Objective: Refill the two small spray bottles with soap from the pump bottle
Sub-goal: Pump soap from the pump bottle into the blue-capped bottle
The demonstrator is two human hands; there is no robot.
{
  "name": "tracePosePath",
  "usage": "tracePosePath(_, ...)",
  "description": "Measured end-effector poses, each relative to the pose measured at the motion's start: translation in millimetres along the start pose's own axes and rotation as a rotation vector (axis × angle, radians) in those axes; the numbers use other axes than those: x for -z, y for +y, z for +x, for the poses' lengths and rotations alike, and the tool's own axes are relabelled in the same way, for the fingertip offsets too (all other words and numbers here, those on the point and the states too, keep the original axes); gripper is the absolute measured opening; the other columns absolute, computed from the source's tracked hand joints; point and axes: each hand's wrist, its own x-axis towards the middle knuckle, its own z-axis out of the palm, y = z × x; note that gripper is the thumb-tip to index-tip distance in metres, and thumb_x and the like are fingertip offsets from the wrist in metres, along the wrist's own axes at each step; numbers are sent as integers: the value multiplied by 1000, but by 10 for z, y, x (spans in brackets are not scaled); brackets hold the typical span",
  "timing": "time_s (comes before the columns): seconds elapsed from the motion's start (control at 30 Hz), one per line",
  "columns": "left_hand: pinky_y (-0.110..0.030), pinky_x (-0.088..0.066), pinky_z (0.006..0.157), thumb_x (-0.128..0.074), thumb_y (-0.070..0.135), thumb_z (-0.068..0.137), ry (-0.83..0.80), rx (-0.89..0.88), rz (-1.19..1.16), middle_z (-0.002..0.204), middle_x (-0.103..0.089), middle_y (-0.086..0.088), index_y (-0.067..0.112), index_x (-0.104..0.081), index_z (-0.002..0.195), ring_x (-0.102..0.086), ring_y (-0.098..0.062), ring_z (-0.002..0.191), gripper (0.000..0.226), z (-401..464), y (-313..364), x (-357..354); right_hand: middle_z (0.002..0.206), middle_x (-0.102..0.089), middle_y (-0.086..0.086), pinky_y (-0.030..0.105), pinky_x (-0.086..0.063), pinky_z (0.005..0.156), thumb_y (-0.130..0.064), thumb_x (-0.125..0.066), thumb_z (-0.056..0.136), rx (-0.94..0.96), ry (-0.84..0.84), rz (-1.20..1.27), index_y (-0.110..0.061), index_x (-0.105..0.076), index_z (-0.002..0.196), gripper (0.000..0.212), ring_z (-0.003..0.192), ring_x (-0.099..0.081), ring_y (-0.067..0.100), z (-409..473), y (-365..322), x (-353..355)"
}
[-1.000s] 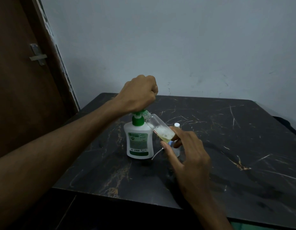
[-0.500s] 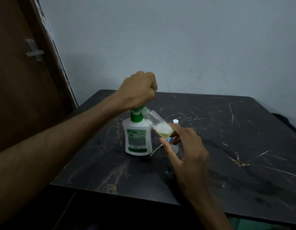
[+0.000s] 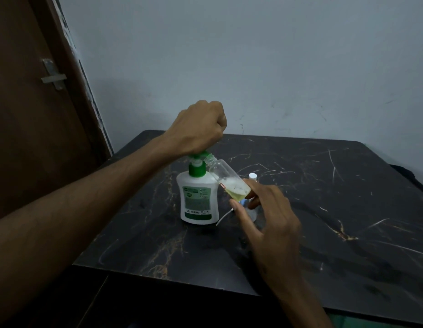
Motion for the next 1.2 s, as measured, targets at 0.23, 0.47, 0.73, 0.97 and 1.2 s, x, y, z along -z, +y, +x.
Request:
tracePosePath(0.23,-31,-35,53,-40,5,56,13,17,-18,44,-26,5,17,-30,46,-24,-17,46,19,-38,-8,-13,107,-58,-14,37,-55,76,-43,-64,98,0,-7,9,-19,-65,129,39,94,-56,4,0,-25,6)
tracePosePath(0.47,-29,-34,52,-40,6,57,-2,-2,-2,44,-27,5,17,-33,46,-25,-16,46,17,-34,-17,-55,108,-61,-11,32,-55,79,-40,-68,98,-11,-7,1,-17,-66,129,38,96,-55,3,-3,-36,11)
tracePosePath(0.73,-30,-34,54,-36,11,54,-13,-2,-19,45,-28,3,17,-31,46,-25,-18,47,11,-42,11,-42,108,-58,-15,32,-54,78,-42,-65,98,-12,-11,3,-18,-66,127,38,95,-55,3,-2,-28,-1)
tracePosePath(0.97,-28,-33,54,-39,8,56,4,23,-22,43,-28,7,18,-31,44,-26,-13,45,17,-22,15,-4,107,-58,-16,36,-54,79,-38,-69,98,-15,-12,9,-19,-66,128,36,95,-57,4,-11,-33,20)
tracePosePath(1.2,-28,-33,54,-38,10,52,11,21,-29,40,-26,5,17,-30,43,-25,-14,45,14,-7,-2,12,108,-62,-8,37,-55,79,-43,-66,99,-34,-26,14,-17,-66,129,39,95,-59,10,-19,-16,21)
